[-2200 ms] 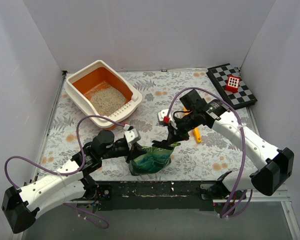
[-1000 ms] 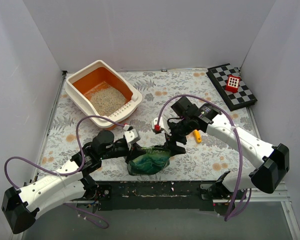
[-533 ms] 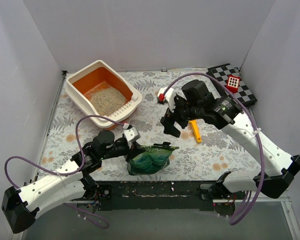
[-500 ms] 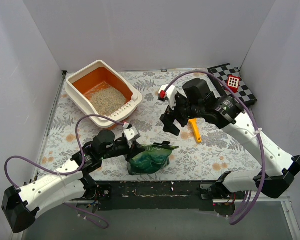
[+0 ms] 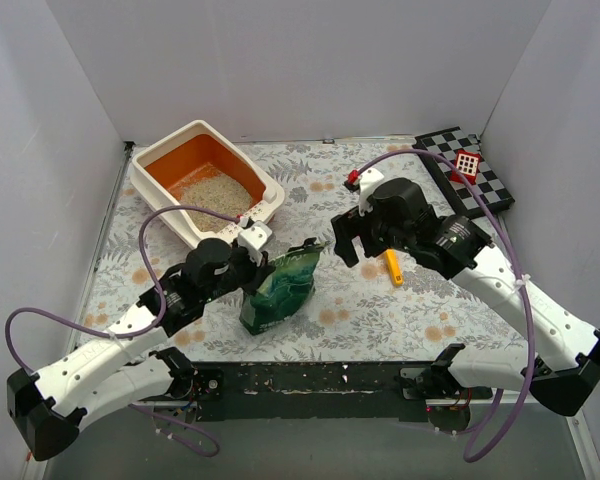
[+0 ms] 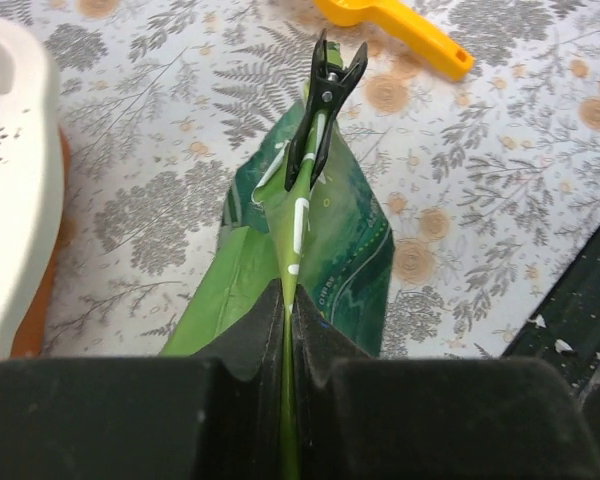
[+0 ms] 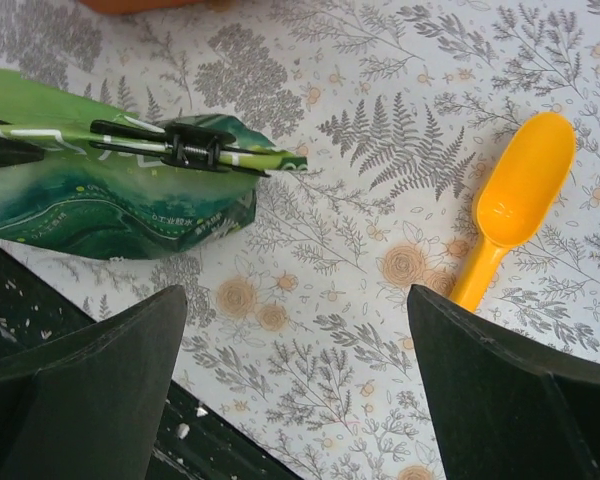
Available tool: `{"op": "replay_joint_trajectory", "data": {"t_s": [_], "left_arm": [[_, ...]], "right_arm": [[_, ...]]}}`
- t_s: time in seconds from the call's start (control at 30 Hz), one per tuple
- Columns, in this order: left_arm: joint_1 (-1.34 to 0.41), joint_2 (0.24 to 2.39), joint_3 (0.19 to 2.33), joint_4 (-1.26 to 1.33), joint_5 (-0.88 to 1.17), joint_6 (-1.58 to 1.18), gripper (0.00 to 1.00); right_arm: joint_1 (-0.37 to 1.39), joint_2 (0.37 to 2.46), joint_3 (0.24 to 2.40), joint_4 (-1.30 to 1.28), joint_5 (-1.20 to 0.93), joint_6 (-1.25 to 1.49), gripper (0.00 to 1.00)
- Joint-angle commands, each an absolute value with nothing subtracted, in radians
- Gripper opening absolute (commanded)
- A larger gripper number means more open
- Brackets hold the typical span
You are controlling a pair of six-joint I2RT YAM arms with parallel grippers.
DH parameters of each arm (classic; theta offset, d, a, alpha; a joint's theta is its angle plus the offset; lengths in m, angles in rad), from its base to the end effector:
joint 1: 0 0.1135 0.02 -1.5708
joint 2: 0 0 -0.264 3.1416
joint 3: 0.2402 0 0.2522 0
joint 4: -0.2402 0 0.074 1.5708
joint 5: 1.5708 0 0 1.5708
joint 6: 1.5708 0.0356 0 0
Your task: Fill the litter box with clean litter
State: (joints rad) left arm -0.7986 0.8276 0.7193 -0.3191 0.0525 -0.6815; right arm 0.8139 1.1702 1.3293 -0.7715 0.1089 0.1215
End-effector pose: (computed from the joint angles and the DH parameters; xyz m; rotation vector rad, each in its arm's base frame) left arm 0.1320 -0.1382 0.2956 0.1615 2.1364 -0.9709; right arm 0.1669 0.1710 0.3918 -0.6904 2.0982 0.4098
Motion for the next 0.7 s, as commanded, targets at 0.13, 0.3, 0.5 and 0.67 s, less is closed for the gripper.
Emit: {"op": "replay_joint_trajectory", "data": {"t_s": [0.13,0.3,0.5,0.67], "left_arm": [[-0.782,0.741,0.698,-0.21,-0.049,-0.759,0.06],[-0.782,0.654,0.64,-0.221,-0.038,-0.807,0.43],[-0.782,0.666,0.799,-0.391,-0.018,-0.847,0.98],[-0.782,0.725,0.939,-0.486,-0.104,-0.906,0.98]], "right_arm": [[0.818,1.128,1.279,-0.68,0.25,0.271,0.98],[0.818,1.123,1.296,-0.679,0.242,0.276,0.98],[0.818,1.121,1.328,-0.673,0.285,0.235,0.98],[0.818,1.141,1.377,-0.709,0.351,0.255,0.98]]}}
